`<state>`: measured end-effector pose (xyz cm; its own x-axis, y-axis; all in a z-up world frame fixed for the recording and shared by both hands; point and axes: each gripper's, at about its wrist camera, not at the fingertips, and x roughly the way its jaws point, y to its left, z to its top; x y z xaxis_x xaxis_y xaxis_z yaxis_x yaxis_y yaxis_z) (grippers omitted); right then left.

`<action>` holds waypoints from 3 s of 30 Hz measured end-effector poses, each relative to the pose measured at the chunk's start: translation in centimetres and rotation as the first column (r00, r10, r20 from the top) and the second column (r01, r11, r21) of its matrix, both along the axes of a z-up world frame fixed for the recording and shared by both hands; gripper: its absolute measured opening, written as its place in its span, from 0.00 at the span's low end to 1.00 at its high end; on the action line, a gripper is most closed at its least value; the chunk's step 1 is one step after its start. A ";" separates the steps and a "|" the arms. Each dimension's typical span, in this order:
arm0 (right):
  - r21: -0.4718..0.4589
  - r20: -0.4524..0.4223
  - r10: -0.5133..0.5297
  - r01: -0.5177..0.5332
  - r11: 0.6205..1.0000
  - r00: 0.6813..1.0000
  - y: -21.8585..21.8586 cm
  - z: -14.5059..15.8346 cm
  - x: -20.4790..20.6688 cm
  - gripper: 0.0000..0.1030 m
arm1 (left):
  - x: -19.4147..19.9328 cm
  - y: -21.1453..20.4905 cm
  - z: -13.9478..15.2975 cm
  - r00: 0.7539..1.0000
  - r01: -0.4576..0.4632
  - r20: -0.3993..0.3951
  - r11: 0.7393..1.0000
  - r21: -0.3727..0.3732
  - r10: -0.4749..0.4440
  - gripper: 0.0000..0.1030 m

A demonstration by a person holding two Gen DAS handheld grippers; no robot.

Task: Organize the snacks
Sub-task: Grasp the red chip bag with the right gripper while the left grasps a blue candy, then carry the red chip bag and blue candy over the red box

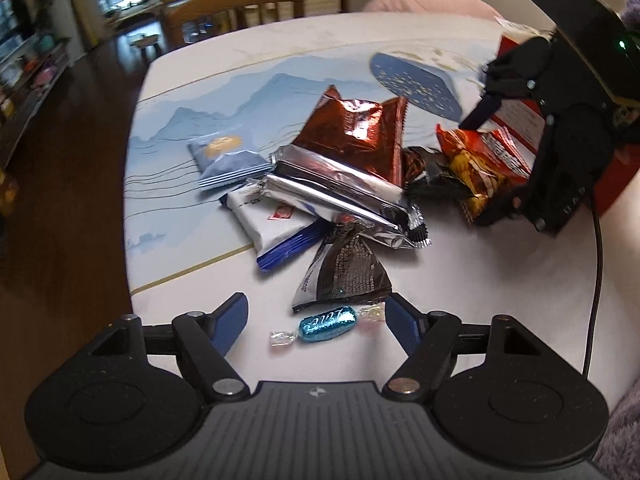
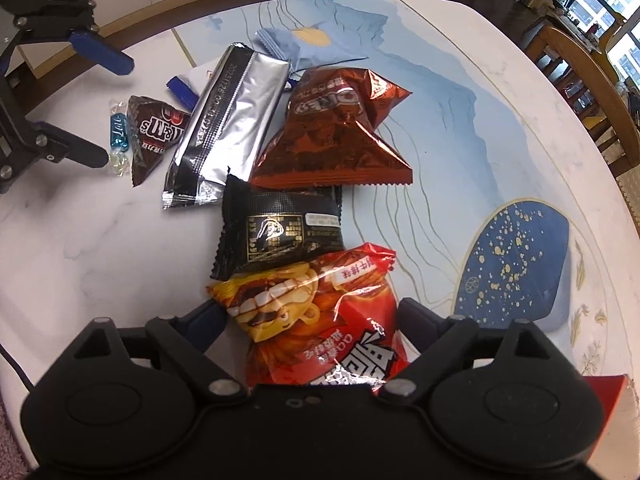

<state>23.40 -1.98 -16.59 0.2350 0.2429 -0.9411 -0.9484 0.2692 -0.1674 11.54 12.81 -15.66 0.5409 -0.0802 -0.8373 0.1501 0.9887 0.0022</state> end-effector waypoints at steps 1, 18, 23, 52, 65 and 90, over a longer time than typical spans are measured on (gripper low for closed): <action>0.000 0.000 -0.005 0.005 1.000 1.000 -0.1 0.0 0.0 0.88 | 0.1 0.0 0.0 1.000 0.014 0.000 1.000 0.004 -0.014 0.73; 0.054 -0.031 -0.168 0.169 0.984 0.985 -1.8 1.1 -3.2 0.69 | -0.6 -1.2 -1.0 0.966 0.247 -0.080 0.969 -0.014 -0.247 0.56; 0.085 -0.052 -0.237 0.241 0.967 0.970 -2.7 1.2 -4.7 0.68 | -1.6 -2.4 -1.2 0.960 0.269 -0.081 0.963 -0.003 -0.268 0.47; 0.328 -0.049 -0.558 0.541 0.774 0.828 -9.8 8.9 -9.1 0.66 | -0.2 -4.2 4.6 0.998 -0.063 0.010 0.985 -0.161 0.066 0.12; 0.446 0.029 -0.628 0.552 0.704 0.778 -15.9 14.5 -7.6 0.66 | 1.7 -10.7 11.7 0.987 0.019 0.158 0.987 -0.160 0.007 0.12; 0.408 0.059 -0.716 0.638 0.653 0.696 -29.8 13.6 1.8 0.66 | 11.4 -27.9 13.1 0.985 0.125 0.138 0.985 -0.120 -0.108 0.12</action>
<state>25.20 -31.77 -3.03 0.6293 0.2224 -0.7447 -0.4330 0.8960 -0.0984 22.92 -15.05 -2.56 0.6254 -0.2506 -0.7389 0.2709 0.9579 -0.0956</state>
